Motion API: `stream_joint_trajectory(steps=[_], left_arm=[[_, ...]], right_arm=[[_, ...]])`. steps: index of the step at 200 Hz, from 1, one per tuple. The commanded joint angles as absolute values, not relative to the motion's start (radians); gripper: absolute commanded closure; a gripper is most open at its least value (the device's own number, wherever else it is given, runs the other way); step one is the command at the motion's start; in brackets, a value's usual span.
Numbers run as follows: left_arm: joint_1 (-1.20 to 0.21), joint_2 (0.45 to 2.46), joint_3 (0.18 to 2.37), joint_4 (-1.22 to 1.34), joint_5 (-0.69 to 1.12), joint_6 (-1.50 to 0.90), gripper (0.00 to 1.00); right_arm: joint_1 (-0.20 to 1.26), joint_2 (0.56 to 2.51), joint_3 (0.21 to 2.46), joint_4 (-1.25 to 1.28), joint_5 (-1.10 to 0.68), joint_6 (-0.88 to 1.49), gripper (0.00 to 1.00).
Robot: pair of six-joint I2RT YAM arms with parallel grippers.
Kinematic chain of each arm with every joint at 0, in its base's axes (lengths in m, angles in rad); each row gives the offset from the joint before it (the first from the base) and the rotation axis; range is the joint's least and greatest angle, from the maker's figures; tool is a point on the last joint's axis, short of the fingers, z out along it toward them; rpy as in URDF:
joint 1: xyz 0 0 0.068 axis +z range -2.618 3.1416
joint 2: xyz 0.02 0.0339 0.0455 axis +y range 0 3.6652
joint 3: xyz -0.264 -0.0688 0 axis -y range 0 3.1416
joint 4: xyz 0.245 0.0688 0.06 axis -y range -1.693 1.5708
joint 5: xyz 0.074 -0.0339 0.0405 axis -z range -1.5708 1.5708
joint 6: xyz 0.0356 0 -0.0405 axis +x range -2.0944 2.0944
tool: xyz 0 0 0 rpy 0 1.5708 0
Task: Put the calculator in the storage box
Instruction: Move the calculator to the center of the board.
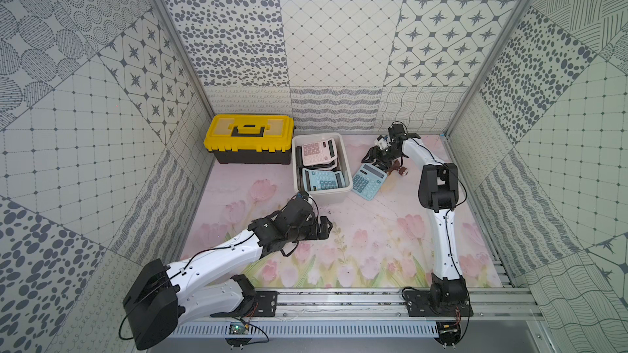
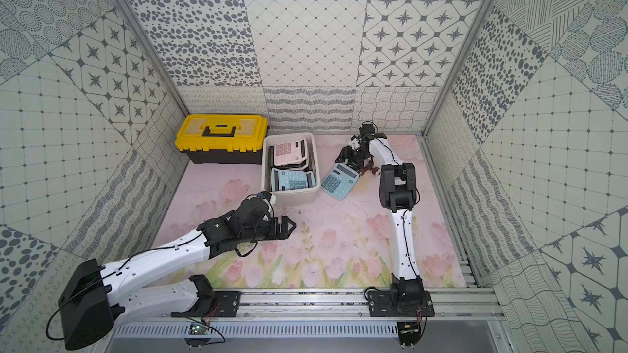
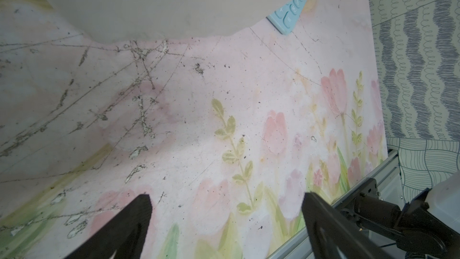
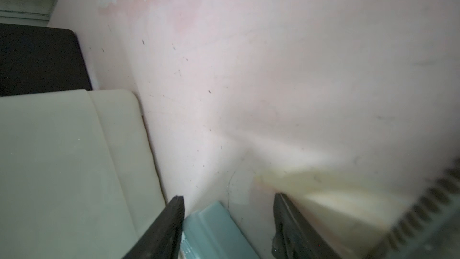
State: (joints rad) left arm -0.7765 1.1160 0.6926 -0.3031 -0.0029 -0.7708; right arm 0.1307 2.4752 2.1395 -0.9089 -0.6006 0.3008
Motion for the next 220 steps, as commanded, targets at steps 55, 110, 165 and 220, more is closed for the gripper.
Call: stream_joint_trajectory(steps=[55, 110, 165, 220], left_arm=[[-0.775, 1.109, 0.709, -0.31, 0.016, -0.753, 0.0], [-0.773, 1.084, 0.709, -0.329, 0.012, -0.76, 0.0], [-0.775, 1.065, 0.706, -0.334, 0.016, -0.773, 0.0], [-0.775, 1.053, 0.693, -0.334, 0.017, -0.78, 0.0]], right_arm=[[0.174, 2.255, 1.828, -0.809, -0.503, 0.134, 0.5], [0.173, 2.1, 1.623, -0.762, -0.41, 0.081, 0.66], [0.146, 1.929, 1.406, -0.736, -0.343, 0.09, 0.76], [0.142, 1.763, 1.203, -0.707, -0.351, 0.134, 0.87]])
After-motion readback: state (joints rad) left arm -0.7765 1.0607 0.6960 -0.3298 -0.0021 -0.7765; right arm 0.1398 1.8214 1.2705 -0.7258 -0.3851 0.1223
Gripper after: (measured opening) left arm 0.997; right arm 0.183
